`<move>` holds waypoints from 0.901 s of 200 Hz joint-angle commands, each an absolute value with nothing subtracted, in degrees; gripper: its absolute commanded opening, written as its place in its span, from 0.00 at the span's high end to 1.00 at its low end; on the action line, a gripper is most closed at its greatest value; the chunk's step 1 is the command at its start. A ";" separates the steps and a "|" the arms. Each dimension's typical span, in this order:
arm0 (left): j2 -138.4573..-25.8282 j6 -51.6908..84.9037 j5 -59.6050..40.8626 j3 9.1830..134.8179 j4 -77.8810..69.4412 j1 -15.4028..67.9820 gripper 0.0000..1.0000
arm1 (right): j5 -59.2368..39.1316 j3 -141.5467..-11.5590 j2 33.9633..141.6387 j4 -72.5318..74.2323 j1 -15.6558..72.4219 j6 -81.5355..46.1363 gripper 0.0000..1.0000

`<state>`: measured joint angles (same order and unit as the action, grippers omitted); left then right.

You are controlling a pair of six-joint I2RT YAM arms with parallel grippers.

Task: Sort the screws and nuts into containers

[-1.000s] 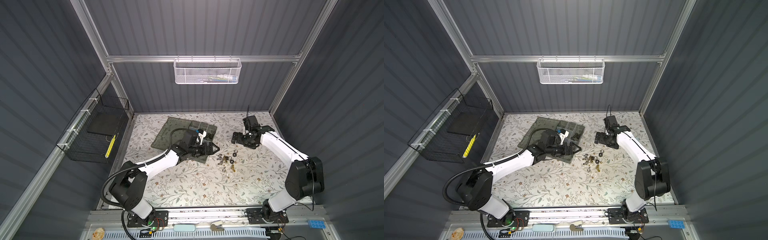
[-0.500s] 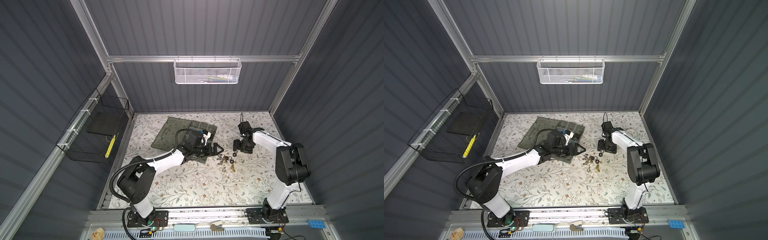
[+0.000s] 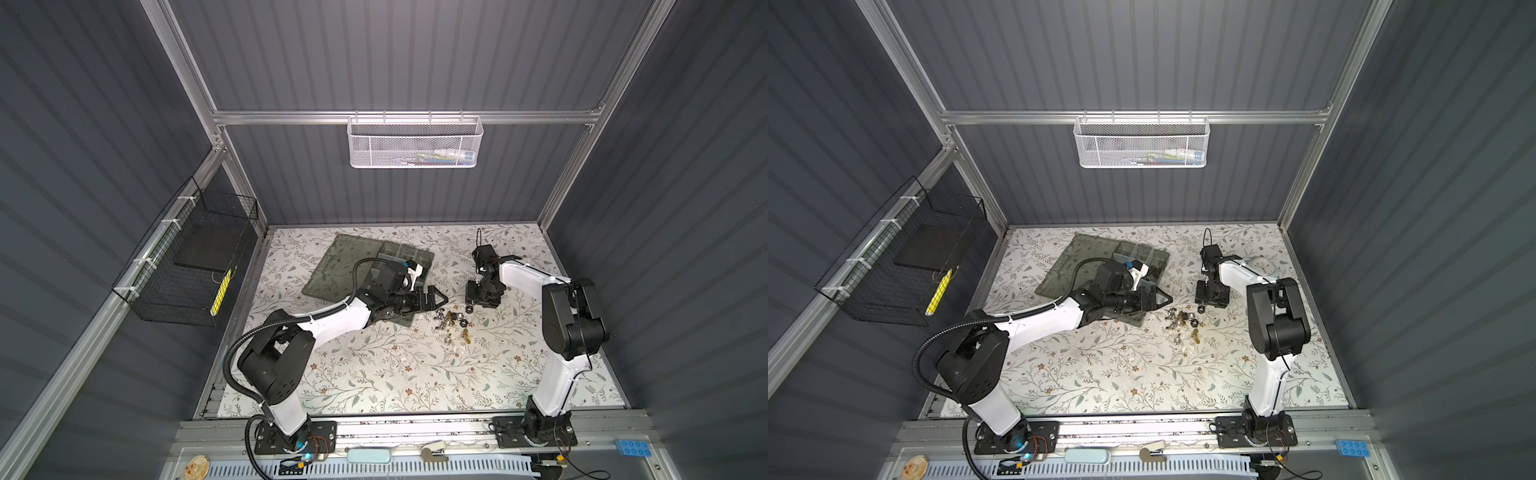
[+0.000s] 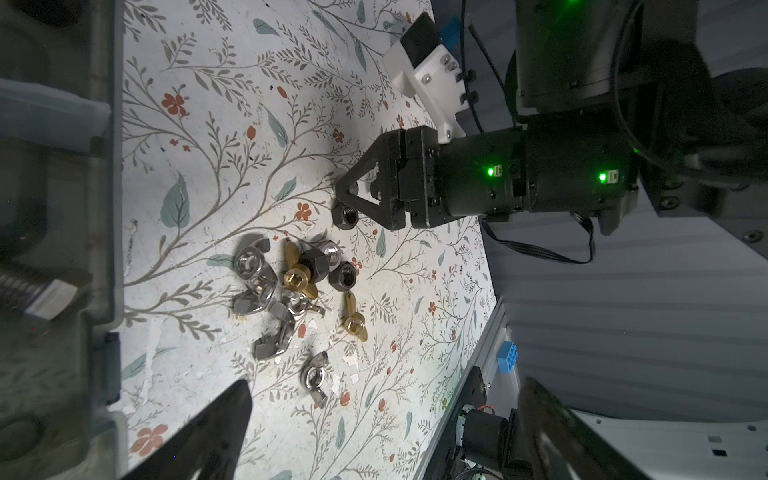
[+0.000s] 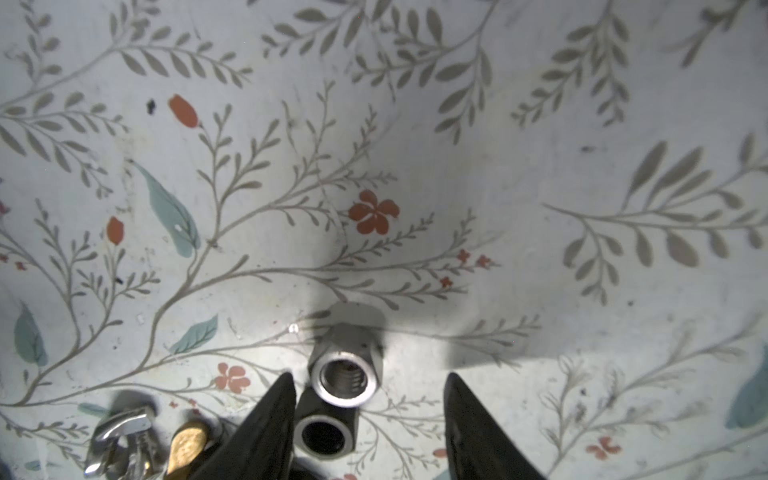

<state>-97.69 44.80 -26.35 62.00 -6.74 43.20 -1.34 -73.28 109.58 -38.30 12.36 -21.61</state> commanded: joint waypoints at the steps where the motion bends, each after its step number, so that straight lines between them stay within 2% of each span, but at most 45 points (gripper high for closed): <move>1: -98.14 44.73 -26.41 63.65 -6.37 43.59 0.00 | -2.08 -74.66 111.47 -38.67 12.12 -21.53 0.46; 107: -97.29 45.07 -25.90 62.93 -6.06 43.59 0.00 | -2.23 -75.23 112.41 -39.11 12.83 -21.37 0.63; 180: -95.82 45.18 -25.05 61.52 -5.98 43.64 0.00 | -1.44 -77.16 113.86 -40.76 13.12 -20.13 0.67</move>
<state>-97.62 44.84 -25.87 61.98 -6.72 43.20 -2.31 -75.81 112.51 -38.81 12.75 -20.93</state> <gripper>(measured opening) 0.997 0.335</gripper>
